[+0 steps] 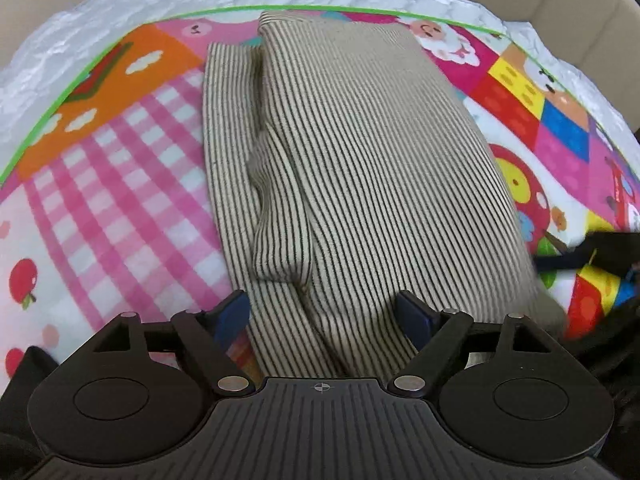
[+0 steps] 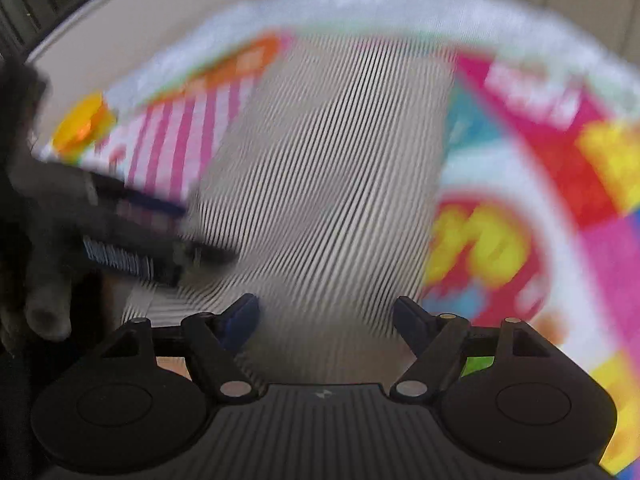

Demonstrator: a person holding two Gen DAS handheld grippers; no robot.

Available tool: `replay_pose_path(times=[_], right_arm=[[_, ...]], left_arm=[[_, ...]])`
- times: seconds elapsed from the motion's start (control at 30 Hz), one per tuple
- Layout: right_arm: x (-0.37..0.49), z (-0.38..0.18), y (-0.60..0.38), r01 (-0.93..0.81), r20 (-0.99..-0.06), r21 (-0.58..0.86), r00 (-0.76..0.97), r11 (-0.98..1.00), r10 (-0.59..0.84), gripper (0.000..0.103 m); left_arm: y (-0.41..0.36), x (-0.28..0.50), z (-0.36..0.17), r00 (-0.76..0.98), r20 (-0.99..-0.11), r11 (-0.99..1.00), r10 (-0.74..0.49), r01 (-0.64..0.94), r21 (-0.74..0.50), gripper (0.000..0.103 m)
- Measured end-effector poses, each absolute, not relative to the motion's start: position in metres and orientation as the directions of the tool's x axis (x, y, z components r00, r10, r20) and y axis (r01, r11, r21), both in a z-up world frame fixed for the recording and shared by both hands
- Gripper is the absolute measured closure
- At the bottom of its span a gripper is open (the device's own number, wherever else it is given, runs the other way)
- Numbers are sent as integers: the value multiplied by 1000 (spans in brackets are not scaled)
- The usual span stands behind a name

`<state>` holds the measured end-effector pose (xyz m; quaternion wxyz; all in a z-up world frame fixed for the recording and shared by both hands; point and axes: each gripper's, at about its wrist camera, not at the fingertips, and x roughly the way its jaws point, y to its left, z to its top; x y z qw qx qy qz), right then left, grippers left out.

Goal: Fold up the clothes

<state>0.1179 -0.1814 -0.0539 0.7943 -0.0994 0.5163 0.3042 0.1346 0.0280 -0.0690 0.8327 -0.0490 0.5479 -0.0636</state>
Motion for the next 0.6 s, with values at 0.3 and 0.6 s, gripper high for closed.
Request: replay_pose_path(times=[0.3, 0.6], right_arm=[[55, -15, -160, -831, -829, -118, 384, 544, 406, 25], [26, -52, -118, -897, -820, -269, 405, 352, 404, 23]], left_arm=[[42, 128, -60, 474, -835, 955, -279, 44, -294, 16], [50, 127, -54, 506, -781, 918, -367, 59, -393, 15]])
